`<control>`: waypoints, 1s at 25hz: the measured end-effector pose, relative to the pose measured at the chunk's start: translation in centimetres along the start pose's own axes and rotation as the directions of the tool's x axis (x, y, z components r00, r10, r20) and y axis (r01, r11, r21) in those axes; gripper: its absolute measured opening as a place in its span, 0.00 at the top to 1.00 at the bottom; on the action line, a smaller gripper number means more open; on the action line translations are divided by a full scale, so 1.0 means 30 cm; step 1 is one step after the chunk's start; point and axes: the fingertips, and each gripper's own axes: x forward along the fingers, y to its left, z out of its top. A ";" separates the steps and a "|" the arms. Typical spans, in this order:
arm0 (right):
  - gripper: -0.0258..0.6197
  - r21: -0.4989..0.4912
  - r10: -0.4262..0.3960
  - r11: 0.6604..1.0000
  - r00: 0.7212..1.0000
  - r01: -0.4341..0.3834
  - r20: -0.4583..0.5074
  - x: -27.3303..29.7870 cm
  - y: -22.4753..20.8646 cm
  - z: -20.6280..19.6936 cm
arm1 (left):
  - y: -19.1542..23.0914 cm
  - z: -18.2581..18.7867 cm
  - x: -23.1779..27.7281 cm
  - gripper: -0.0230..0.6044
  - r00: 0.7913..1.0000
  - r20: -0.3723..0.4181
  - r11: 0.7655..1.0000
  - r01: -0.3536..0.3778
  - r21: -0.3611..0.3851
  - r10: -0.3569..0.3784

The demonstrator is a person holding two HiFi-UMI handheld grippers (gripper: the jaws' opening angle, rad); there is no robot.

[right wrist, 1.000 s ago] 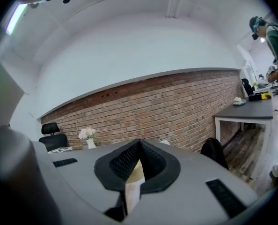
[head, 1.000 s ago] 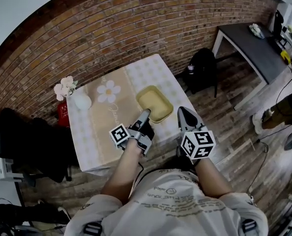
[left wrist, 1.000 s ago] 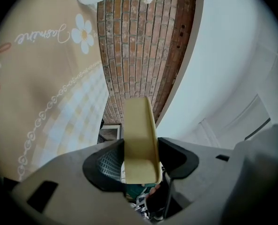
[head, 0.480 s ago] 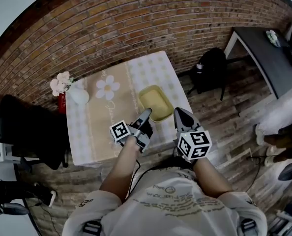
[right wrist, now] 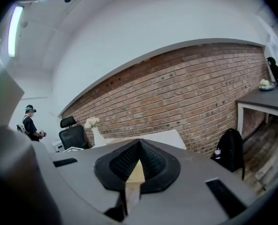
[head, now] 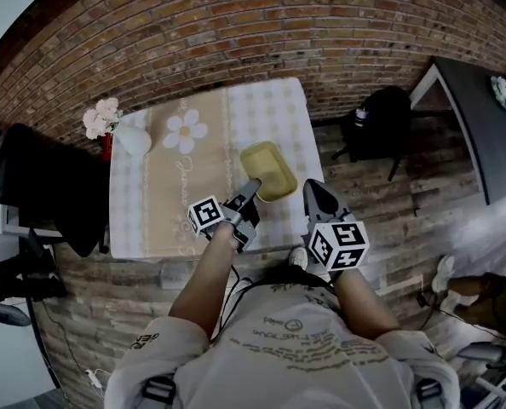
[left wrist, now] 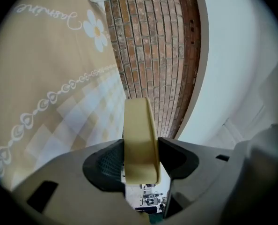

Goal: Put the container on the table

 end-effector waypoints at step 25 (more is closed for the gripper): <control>0.96 0.025 0.127 0.992 0.979 -0.124 -0.161 0.207 -0.066 -0.079 | 0.242 0.195 0.005 0.59 0.956 0.243 0.987 -0.152 -0.058 0.162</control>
